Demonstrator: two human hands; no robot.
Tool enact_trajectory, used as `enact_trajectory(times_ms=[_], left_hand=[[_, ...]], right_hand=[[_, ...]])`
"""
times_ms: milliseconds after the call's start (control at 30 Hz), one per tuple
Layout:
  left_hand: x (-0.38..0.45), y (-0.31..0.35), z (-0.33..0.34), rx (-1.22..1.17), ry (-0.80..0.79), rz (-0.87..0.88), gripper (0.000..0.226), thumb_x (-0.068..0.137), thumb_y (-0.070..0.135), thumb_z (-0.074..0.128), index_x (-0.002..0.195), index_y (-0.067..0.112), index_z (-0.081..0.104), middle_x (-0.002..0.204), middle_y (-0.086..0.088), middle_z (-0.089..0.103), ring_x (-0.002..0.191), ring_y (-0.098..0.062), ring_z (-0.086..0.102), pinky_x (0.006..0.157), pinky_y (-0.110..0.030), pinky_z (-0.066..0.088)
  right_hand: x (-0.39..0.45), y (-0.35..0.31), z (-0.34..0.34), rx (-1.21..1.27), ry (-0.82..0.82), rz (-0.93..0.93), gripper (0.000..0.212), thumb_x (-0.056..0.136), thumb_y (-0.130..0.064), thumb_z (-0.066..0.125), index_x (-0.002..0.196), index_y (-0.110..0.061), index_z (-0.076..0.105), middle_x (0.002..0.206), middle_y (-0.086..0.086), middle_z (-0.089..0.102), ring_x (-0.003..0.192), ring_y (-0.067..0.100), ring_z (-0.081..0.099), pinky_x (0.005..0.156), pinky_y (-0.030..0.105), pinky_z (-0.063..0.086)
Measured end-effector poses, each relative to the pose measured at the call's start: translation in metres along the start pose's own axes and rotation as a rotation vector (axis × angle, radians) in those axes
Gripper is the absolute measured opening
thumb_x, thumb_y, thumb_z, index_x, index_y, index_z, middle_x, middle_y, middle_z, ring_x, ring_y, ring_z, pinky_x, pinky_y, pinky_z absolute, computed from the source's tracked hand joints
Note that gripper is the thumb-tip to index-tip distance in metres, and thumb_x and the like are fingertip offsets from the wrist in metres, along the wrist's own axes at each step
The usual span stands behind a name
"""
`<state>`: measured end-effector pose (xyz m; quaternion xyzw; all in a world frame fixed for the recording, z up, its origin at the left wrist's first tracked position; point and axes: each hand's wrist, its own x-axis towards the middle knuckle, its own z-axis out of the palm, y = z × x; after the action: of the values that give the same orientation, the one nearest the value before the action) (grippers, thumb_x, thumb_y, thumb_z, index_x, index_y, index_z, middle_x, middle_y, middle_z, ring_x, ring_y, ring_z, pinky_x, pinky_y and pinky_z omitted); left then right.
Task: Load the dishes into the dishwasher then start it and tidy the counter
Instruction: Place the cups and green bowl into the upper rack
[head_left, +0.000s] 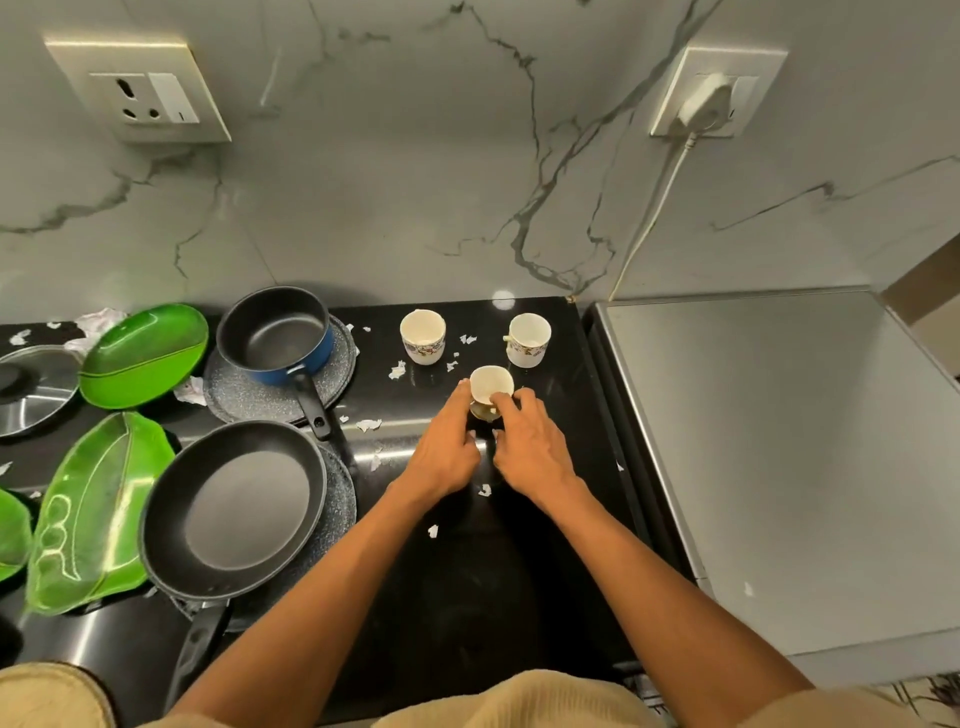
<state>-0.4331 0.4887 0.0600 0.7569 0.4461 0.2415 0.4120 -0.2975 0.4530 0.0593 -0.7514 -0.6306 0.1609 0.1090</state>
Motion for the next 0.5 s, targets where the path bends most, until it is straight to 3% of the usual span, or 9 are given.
enact_trajectory(times_ms=[67,167,333,433,500], left_hand=[[-0.001,0.0,0.001,-0.033,-0.004,-0.027,0.075,0.077,-0.018,0.045,0.146,0.009,0.037,0.125,0.015,0.045,0.104,0.027,0.04,0.09,0.003,0.028],[-0.006,-0.003,0.008,-0.082,-0.006,-0.058,0.077,0.076,-0.013,0.044,0.145,0.023,0.039,0.126,0.017,0.051,0.104,0.012,0.048,0.093,-0.01,0.039],[-0.016,-0.003,0.025,-0.181,-0.006,-0.071,0.077,0.076,-0.009,0.049,0.14,0.033,0.043,0.131,0.011,0.058,0.123,-0.007,0.054,0.105,-0.029,0.045],[-0.022,-0.002,0.039,-0.134,0.028,-0.061,0.083,0.074,-0.001,0.062,0.148,0.027,0.037,0.145,0.006,0.049,0.135,-0.011,0.045,0.113,-0.044,0.04],[-0.025,0.001,0.048,-0.101,0.021,0.003,0.088,0.072,0.003,0.07,0.151,0.023,0.036,0.149,0.005,0.045,0.138,-0.013,0.043,0.113,-0.046,0.039]], right_hand=[[0.0,-0.001,0.002,0.03,0.022,0.022,0.034,0.095,-0.018,0.06,0.127,-0.019,0.047,0.123,0.006,0.041,0.101,0.026,0.053,0.078,0.044,0.054],[-0.003,0.001,0.004,0.095,0.058,0.028,0.022,0.097,-0.024,0.059,0.116,-0.018,0.051,0.116,0.005,0.041,0.092,0.025,0.056,0.074,0.044,0.055],[-0.016,0.018,-0.002,0.22,0.111,0.046,0.018,0.099,-0.022,0.058,0.116,-0.016,0.057,0.116,0.002,0.046,0.088,0.023,0.059,0.078,0.044,0.055],[-0.032,0.033,-0.009,0.33,0.19,0.064,0.013,0.101,-0.027,0.057,0.112,-0.02,0.06,0.108,-0.002,0.051,0.088,0.016,0.058,0.079,0.04,0.055],[-0.044,0.046,-0.015,0.387,0.255,0.082,0.009,0.101,-0.029,0.056,0.106,-0.023,0.061,0.101,-0.006,0.056,0.087,0.011,0.058,0.079,0.038,0.055]])
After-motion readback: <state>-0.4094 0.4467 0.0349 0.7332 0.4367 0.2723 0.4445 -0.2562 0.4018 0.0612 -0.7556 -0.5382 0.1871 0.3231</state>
